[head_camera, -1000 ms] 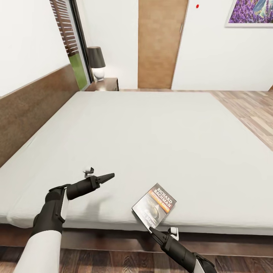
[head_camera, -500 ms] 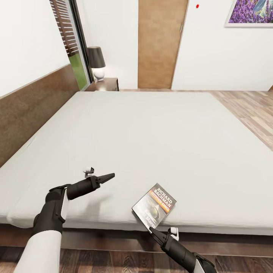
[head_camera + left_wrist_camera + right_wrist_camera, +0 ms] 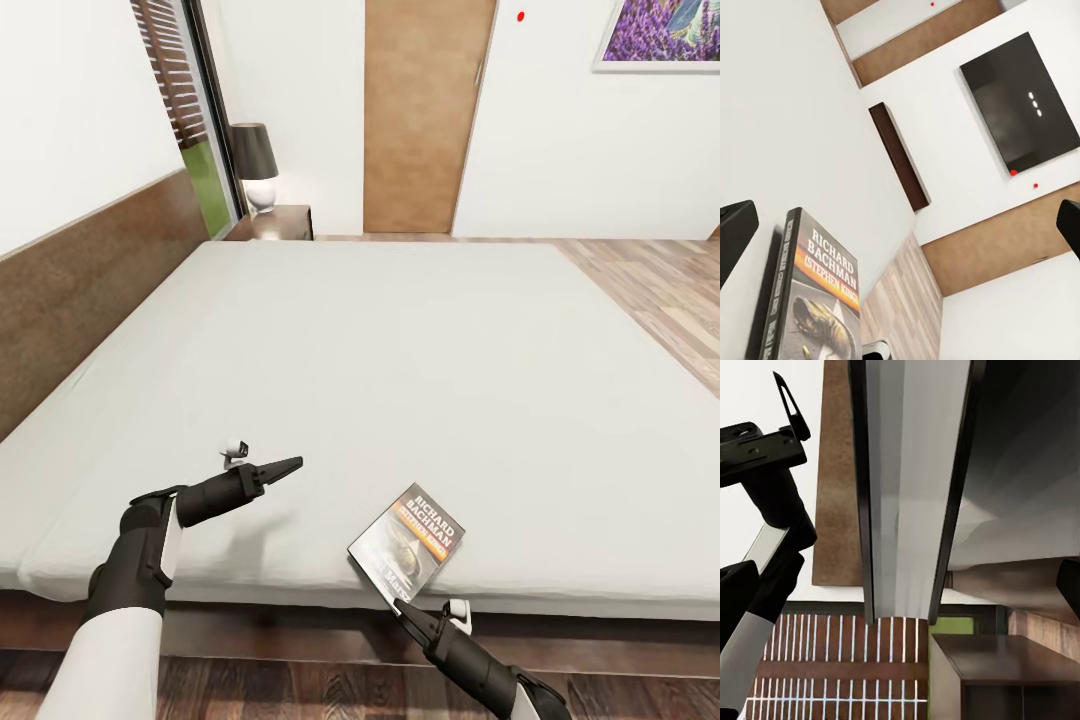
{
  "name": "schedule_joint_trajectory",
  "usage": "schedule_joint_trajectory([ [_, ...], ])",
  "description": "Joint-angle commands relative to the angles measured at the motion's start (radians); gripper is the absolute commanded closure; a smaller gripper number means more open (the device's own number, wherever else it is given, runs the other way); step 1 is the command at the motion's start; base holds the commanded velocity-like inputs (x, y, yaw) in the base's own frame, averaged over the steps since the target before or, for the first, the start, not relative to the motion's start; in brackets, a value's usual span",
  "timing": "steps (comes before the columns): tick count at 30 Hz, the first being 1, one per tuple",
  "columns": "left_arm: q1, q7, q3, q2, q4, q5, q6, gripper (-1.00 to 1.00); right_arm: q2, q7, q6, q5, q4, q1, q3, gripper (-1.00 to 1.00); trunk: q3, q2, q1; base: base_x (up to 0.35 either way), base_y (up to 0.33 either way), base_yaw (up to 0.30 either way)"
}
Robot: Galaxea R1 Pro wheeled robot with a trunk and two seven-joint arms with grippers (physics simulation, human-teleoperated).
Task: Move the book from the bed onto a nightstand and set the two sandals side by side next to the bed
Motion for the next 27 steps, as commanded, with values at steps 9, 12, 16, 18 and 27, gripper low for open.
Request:
schedule_joint_trajectory([
  [9, -0.001, -0.007, 0.003, -0.001, -0.001, -0.008, 0.010, -1.00, 0.001, -0.001, 0.006, 0.001, 0.000, -0.016, -0.007, -1.00, -0.001, 0.000, 0.000, 0.000, 0.000, 0.000],
  [12, -0.001, -0.007, 0.003, -0.001, -0.001, -0.008, 0.010, -1.00, 0.001, 0.000, 0.006, 0.000, 0.000, -0.016, -0.007, 1.00, -0.001, 0.000, 0.000, 0.000, 0.000, 0.000],
  [16, 0.000, -0.008, 0.003, -0.001, -0.001, -0.008, 0.010, -1.00, 0.001, 0.000, 0.007, 0.000, 0.000, -0.016, -0.007, 1.00, -0.001, 0.000, 0.000, 0.000, 0.000, 0.000],
  [18, -0.001, -0.008, 0.002, -0.001, -0.001, -0.008, 0.010, -1.00, 0.001, 0.000, 0.006, 0.000, 0.000, -0.016, -0.007, 1.00, -0.001, 0.000, 0.000, 0.000, 0.000, 0.000],
  [27, 0.000, -0.008, 0.002, -0.002, -0.001, -0.008, 0.010, -1.00, 0.001, 0.001, 0.006, 0.000, 0.000, -0.016, -0.008, 1.00, -0.001, 0.000, 0.000, 0.000, 0.000, 0.000],
])
